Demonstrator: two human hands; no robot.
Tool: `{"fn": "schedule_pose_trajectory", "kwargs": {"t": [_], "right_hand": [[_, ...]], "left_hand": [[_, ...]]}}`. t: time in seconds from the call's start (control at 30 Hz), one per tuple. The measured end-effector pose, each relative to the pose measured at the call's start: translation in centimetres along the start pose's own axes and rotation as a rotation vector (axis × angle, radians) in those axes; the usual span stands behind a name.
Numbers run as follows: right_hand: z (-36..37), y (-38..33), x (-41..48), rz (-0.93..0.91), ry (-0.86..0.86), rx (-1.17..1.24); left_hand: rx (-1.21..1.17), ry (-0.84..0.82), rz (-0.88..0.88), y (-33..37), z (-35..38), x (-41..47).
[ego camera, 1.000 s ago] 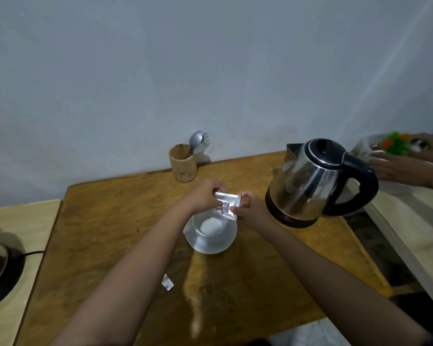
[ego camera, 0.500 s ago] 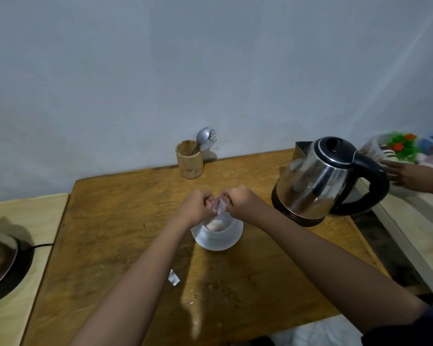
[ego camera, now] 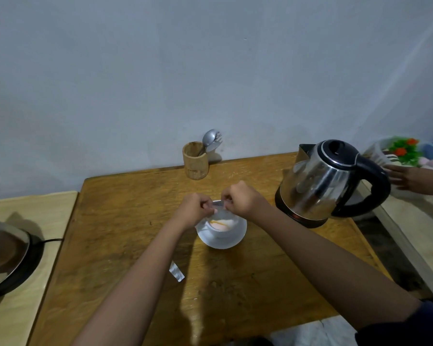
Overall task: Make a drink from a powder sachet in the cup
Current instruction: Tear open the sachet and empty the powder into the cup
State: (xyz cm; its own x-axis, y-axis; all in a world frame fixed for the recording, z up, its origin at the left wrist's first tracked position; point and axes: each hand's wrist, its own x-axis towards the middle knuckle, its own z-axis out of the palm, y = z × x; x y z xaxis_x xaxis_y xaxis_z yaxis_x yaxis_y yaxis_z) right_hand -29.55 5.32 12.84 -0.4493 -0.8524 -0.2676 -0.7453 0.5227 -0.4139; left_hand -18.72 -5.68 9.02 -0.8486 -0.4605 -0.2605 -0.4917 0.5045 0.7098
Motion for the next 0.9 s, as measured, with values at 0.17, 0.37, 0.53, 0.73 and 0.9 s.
{"fn": "schedule_pose_trajectory", "kwargs": {"t": [0.17, 0.37, 0.53, 0.73, 0.9], "right_hand": [[0.1, -0.2, -0.3, 0.054, 0.027, 0.007], [0.0, -0.3, -0.7, 0.071, 0.095, 0.021], [-0.4, -0.5, -1.1, 0.062, 0.086, -0.041], [-0.5, -0.2, -1.6, 0.048, 0.091, 0.048], [-0.5, -0.2, -1.8, 0.060, 0.100, 0.059]], "left_hand": [[0.016, 0.069, 0.045, 0.5, 0.1, -0.7], [0.056, 0.115, 0.103, 0.9, -0.1, -1.0], [-0.002, 0.117, 0.095, 1.4, -0.3, -1.2], [0.011, 0.156, 0.111, 1.8, -0.6, -1.4], [0.002, 0.181, 0.109, 1.9, -0.7, -1.6]]}}
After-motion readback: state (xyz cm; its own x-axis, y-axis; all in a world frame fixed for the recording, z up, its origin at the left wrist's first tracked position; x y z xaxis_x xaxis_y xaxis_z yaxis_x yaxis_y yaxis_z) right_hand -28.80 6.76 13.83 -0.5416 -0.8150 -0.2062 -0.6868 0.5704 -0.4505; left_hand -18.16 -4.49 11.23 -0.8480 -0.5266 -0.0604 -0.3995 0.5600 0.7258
